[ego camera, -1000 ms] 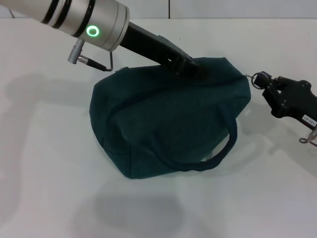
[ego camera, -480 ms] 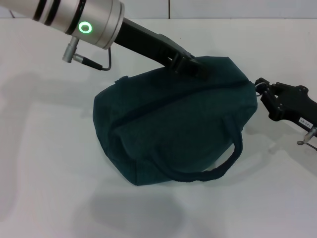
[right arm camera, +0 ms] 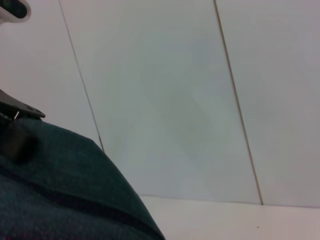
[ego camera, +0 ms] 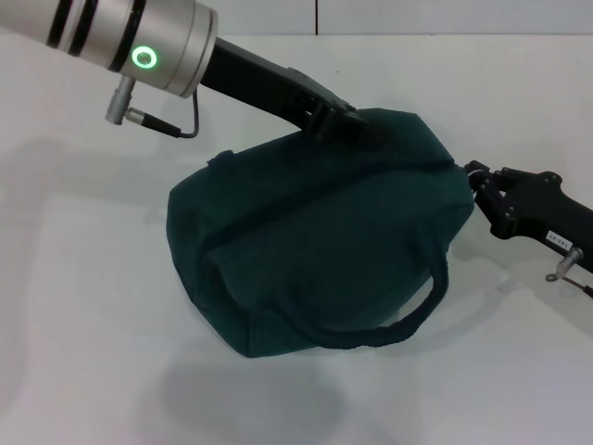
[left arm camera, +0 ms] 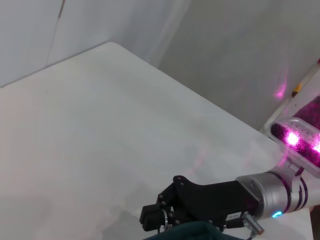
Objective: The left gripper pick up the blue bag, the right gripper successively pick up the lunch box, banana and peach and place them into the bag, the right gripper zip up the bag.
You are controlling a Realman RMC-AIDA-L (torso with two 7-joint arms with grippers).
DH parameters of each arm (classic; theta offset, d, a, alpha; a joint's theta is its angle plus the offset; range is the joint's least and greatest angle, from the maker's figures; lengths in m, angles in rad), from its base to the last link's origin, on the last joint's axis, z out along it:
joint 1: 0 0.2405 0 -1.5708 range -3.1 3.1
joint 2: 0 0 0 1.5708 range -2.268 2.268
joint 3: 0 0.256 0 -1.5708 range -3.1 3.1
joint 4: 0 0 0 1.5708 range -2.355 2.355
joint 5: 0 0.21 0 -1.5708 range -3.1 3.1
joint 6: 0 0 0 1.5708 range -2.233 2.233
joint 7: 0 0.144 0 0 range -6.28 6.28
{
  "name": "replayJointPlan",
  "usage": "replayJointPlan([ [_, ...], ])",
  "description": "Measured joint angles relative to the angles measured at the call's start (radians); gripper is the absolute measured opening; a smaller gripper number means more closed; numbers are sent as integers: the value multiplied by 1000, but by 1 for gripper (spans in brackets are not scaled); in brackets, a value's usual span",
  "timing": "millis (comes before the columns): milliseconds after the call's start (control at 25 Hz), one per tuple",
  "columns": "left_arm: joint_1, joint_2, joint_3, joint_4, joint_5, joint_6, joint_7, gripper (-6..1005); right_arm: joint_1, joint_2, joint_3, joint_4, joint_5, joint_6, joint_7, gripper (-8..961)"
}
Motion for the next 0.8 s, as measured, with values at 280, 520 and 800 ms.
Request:
replayJointPlan([
  [280, 22, -11, -35, -6, -3, -9, 54, 243, -35, -8, 6, 8, 18, -50, 1, 64],
  [520, 39, -30, -141, -6, -6, -13, 133, 263, -49, -14, 5, 9, 14, -60, -4, 202],
  [800, 39, -29, -155, -8, -31, -30, 167, 412, -41, -26, 3, 34, 10, -44, 40, 455],
])
